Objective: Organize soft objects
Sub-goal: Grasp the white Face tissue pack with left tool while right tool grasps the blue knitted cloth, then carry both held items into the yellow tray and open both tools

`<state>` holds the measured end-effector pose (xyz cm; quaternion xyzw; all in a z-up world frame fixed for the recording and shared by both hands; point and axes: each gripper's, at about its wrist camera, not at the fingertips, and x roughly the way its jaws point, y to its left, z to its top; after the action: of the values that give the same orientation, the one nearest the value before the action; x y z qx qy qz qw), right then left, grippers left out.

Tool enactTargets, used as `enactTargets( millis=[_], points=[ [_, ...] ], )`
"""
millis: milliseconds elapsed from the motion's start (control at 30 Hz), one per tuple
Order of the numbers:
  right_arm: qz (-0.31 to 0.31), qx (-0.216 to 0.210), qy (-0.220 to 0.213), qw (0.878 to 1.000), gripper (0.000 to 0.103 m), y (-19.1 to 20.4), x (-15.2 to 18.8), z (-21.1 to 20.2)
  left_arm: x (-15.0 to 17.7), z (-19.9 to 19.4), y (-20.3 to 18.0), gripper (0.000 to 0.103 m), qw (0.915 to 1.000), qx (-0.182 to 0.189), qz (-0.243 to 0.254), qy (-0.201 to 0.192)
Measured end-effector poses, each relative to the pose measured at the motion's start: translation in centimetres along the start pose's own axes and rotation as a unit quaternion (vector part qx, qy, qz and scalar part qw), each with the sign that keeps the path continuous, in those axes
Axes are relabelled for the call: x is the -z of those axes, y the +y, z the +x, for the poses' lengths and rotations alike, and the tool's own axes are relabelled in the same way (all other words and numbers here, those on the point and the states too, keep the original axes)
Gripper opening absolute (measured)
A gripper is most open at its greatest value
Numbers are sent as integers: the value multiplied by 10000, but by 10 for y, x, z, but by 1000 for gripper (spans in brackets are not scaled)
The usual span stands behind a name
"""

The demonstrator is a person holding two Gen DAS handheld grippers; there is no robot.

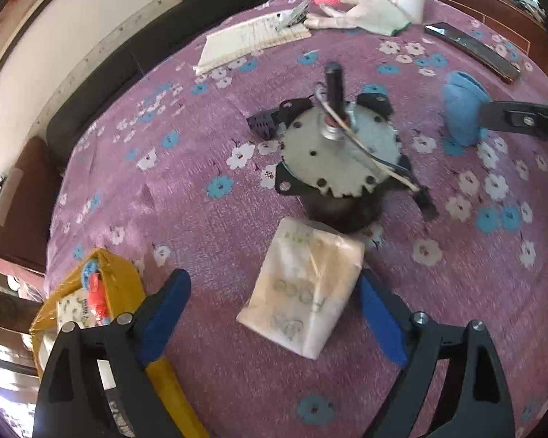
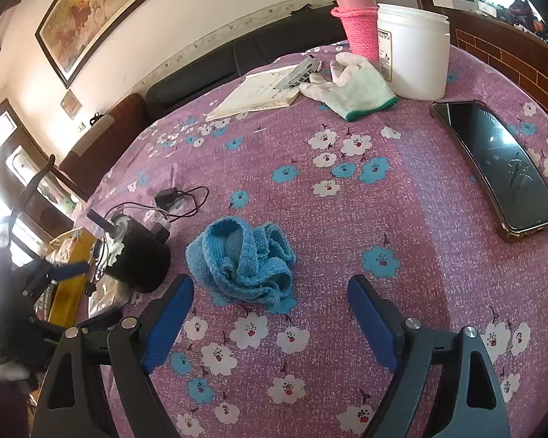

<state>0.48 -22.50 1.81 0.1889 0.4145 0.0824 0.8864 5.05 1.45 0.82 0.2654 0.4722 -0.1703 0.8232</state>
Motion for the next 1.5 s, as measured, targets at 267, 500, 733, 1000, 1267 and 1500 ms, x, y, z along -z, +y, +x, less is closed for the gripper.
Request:
enactTargets(
  millis=[267, 500, 733, 1000, 1267, 1500],
  points=[
    [-425, 301, 55, 9986, 89, 18, -11, -3, 7, -7, -11, 50, 9993, 375, 42, -26],
    [-869, 470, 344, 9945, 77, 50, -15, 17, 14, -16, -25, 47, 9996, -56, 252, -92],
    [-795, 589, 417, 9942, 43, 51, -10, 12, 29, -39, -29, 45, 9991, -256, 265, -233],
    [-824, 544, 181, 9950, 44, 58, 1, -31, 41, -86, -32, 45, 9971, -336, 159, -663],
    [-996, 524, -59, 9936, 44, 71, 19, -72, 58, -131, -41, 45, 9938, -411, 118, -1030],
    [-1174, 478, -238, 9917, 44, 90, 29, -98, 77, -159, -44, 45, 9907, -494, -13, -1265]
  ],
)
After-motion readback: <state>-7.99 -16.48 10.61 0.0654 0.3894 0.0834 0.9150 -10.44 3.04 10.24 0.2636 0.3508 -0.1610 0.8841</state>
